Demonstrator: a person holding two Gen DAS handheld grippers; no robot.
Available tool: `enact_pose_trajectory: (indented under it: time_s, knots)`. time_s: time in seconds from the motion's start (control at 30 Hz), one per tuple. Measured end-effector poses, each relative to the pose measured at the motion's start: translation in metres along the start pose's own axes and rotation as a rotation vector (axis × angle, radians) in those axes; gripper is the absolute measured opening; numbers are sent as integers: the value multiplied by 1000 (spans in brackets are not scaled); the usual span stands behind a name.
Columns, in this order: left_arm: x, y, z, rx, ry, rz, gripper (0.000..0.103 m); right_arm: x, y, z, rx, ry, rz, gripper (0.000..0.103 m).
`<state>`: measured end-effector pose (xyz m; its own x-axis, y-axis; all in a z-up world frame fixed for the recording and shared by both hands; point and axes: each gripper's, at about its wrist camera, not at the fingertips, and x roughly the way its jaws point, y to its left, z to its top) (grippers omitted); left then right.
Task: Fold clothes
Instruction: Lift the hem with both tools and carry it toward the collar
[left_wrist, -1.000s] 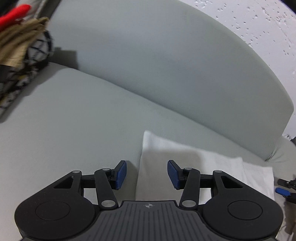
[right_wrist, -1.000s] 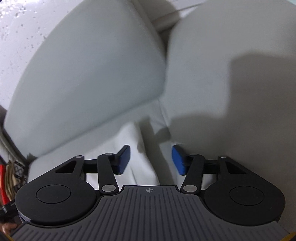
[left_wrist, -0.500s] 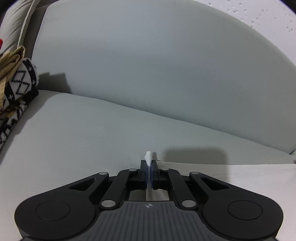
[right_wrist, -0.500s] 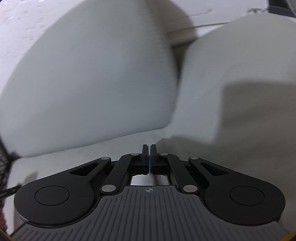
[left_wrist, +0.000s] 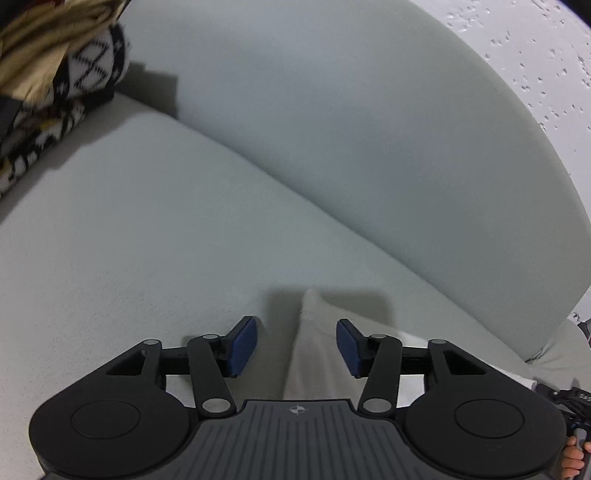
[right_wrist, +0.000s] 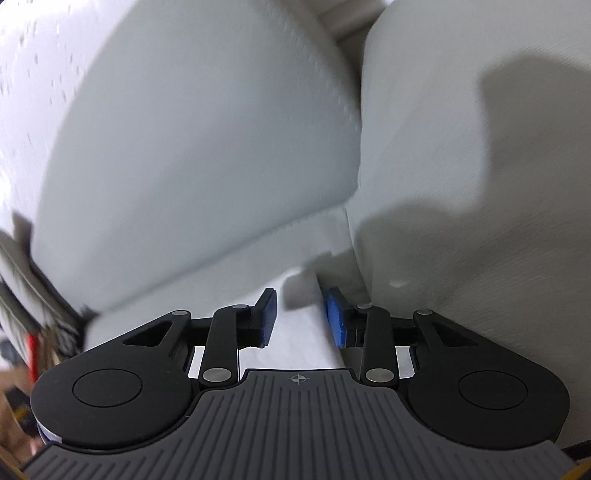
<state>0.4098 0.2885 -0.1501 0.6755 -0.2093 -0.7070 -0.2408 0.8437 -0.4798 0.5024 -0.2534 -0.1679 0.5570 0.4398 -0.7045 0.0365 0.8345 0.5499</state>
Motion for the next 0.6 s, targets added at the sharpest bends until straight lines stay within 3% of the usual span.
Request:
enact_pose_trajectory:
  time_s: [0.17,0.27,0.33,0.4,0.47,0.6]
  knots:
    - [3,9,0,-33,-4,-77,48,3,-8,-6,12,-18,72,40]
    - [11,4,2,2,4,-120,41,6,-11,-8,25,-19,127,40]
    - [15,-5,1,41,20,-138,15,10,-8,-11,4,-18,132,40]
    - [19,-14,-2,70,26,-130,14,12,-5,-14,-20,-25,119,35]
    - [19,-16,-2,77,14,-96,2,13,2,-12,-54,-35,76,7]
    - [7,-25,-6,88,-16,-34,2,15,18,-11,-122,-60,-20,6]
